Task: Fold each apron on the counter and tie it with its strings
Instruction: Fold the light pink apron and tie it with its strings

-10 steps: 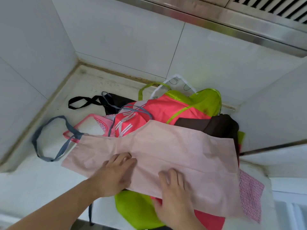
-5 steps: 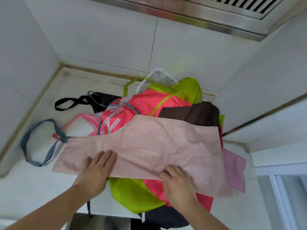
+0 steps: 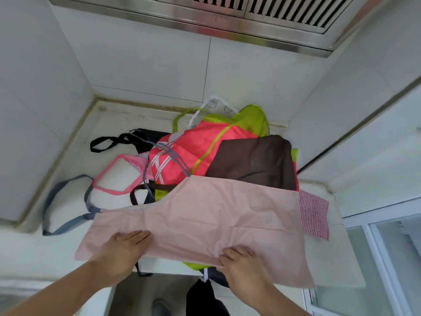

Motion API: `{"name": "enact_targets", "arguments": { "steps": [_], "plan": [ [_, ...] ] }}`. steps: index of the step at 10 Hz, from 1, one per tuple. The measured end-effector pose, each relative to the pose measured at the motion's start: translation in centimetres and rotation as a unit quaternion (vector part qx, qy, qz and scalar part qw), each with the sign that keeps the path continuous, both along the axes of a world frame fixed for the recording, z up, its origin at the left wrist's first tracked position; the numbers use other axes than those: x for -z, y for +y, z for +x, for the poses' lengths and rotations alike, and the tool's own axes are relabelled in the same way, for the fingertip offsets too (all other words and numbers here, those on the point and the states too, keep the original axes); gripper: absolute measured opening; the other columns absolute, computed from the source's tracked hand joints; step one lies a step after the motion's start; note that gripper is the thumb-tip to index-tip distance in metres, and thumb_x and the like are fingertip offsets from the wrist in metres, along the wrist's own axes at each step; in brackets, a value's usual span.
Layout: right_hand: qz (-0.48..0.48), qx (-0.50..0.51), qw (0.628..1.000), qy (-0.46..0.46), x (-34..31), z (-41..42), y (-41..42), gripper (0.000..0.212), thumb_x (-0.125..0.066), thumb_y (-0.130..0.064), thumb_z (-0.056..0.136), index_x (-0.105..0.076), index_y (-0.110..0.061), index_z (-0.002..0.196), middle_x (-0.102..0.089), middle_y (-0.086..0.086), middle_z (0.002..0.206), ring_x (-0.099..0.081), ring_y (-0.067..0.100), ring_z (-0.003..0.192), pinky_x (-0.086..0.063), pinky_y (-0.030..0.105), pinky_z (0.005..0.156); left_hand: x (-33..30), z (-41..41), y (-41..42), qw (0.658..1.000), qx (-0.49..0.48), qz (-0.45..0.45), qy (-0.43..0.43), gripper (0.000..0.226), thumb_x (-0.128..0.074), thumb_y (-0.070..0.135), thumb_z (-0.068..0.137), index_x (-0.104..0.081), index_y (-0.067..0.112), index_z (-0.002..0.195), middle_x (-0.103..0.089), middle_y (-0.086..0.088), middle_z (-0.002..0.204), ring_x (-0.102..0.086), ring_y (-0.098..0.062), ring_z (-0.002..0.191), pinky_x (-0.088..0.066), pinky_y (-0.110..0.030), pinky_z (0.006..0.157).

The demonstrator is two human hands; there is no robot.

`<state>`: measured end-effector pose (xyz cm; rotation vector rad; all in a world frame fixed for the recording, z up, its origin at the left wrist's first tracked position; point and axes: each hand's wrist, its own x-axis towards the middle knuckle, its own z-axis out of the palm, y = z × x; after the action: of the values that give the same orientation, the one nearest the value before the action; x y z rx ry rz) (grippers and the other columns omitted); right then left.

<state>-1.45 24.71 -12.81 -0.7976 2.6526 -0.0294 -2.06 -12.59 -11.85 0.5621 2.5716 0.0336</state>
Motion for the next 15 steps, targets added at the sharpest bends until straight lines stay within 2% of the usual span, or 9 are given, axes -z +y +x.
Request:
{"name": "enact_targets", "arguments": {
  "steps": [1, 2, 3, 4, 7, 10, 12, 14, 15],
  "plan": [
    [0.044, 0.017, 0.997, -0.055, -0.9, 1.6, 0.0, 0.027, -0.079, -0.041, 0.052, -0.072, -0.032, 0.077, -0.068, -0.015, 0.095, -0.07, 0.012, 0.087, -0.057, 0.025, 0.061, 0.6, 1.8, -1.6, 0.999, -0.028, -0.019, 0.014, 0.066, -0.061, 0.014, 0.091, -0.049, 0.029, 0.153, -0.054, 0.01, 0.154, -0.058, -0.014, 0.135, -0.05, -0.032, 0.107],
    [0.084, 0.125, 0.986, -0.066, -1.1, 1.7, 1.8, 0.093, -0.084, -0.028, 0.049, -0.06, -0.024, 0.138, -0.049, 0.005, 0.15, -0.057, 0.028, 0.133, -0.056, 0.04, 0.097, 1.0, 3.1, -2.8, 0.997, -0.054, -0.038, 0.042, 0.066, -0.057, 0.007, 0.092, -0.046, 0.022, 0.156, -0.052, 0.006, 0.155, -0.061, -0.019, 0.131, -0.056, -0.033, 0.097],
    [0.109, 0.209, 0.968, -0.082, -1.5, 2.0, 4.3, 0.105, -0.064, -0.011, 0.084, 0.002, -0.024, 0.166, 0.004, 0.003, 0.172, -0.007, 0.028, 0.159, -0.022, 0.043, 0.126, 1.7, 3.7, -4.9, 0.993, -0.082, -0.084, 0.011, 0.071, -0.097, 0.005, 0.042, -0.081, 0.016, 0.11, -0.079, 0.002, 0.105, -0.078, -0.018, 0.076, -0.061, -0.031, 0.049],
    [0.101, 0.191, 0.972, -0.096, -1.9, 2.6, 6.7, 0.099, -0.054, -0.001, 0.091, 0.005, -0.026, 0.166, 0.008, -0.007, 0.174, -0.004, 0.018, 0.16, -0.02, 0.033, 0.126, 2.9, 4.0, -6.4, 0.986, -0.147, -0.034, 0.068, 0.054, -0.079, 0.014, 0.084, -0.068, 0.021, 0.136, -0.068, 0.002, 0.137, -0.069, -0.02, 0.12, -0.06, -0.036, 0.094],
    [0.109, 0.282, 0.947, -0.107, -4.1, -3.6, 12.9, 0.037, -0.049, -0.02, 0.101, -0.068, -0.039, 0.126, -0.07, -0.002, 0.116, -0.068, 0.022, 0.1, -0.055, 0.031, 0.084, -3.8, -3.3, -6.3, 0.968, -0.194, -0.153, 0.031, 0.03, -0.049, 0.015, 0.085, -0.064, 0.028, 0.108, -0.067, 0.005, 0.107, -0.068, -0.019, 0.099, -0.052, -0.03, 0.076],
    [-0.106, 0.454, 0.88, -0.088, -6.9, -9.6, 16.4, 0.026, -0.074, -0.009, 0.085, -0.068, -0.016, 0.061, -0.064, 0.004, 0.061, -0.055, 0.024, 0.061, -0.038, 0.033, 0.057, -6.0, -11.1, -8.9, 0.956, -0.17, -0.214, 0.111, 0.019, -0.053, 0.025, 0.085, -0.061, 0.035, 0.099, -0.064, 0.01, 0.098, -0.064, -0.018, 0.097, -0.045, -0.03, 0.09],
    [-0.253, 0.567, 0.783, -0.042, -5.8, -12.0, 17.2, 0.008, -0.074, -0.006, 0.091, -0.074, -0.013, 0.096, -0.072, 0.003, 0.083, -0.064, 0.03, 0.08, -0.049, 0.037, 0.071, -6.3, -15.0, -8.7, 0.933, -0.156, -0.303, 0.116, 0.035, -0.046, 0.026, 0.089, -0.068, 0.037, 0.114, -0.063, 0.015, 0.112, -0.058, -0.011, 0.115, -0.033, -0.03, 0.101],
    [-0.241, 0.544, 0.804, -0.021, -3.5, -15.0, 16.8, 0.007, -0.065, -0.012, 0.095, -0.07, -0.012, 0.09, -0.072, 0.006, 0.084, -0.066, 0.032, 0.081, -0.055, 0.043, 0.073, -3.7, -15.1, -4.2, 0.935, -0.188, -0.28, 0.111, 0.052, -0.053, 0.019, 0.084, -0.046, 0.014, 0.134, -0.048, -0.009, 0.132, -0.046, -0.029, 0.123, -0.036, -0.04, 0.108],
    [-0.206, 0.523, 0.827, -0.013, -2.8, -16.1, 16.3, 0.009, -0.061, -0.017, 0.097, -0.066, -0.012, 0.091, -0.07, 0.004, 0.084, -0.066, 0.033, 0.082, -0.056, 0.045, 0.076, -2.0, -14.3, 0.3, 0.969, -0.169, -0.109, 0.141, 0.051, -0.056, 0.007, 0.08, -0.051, 0.01, 0.131, -0.049, -0.014, 0.129, -0.05, -0.034, 0.118, -0.046, -0.044, 0.097]
  ]
}}
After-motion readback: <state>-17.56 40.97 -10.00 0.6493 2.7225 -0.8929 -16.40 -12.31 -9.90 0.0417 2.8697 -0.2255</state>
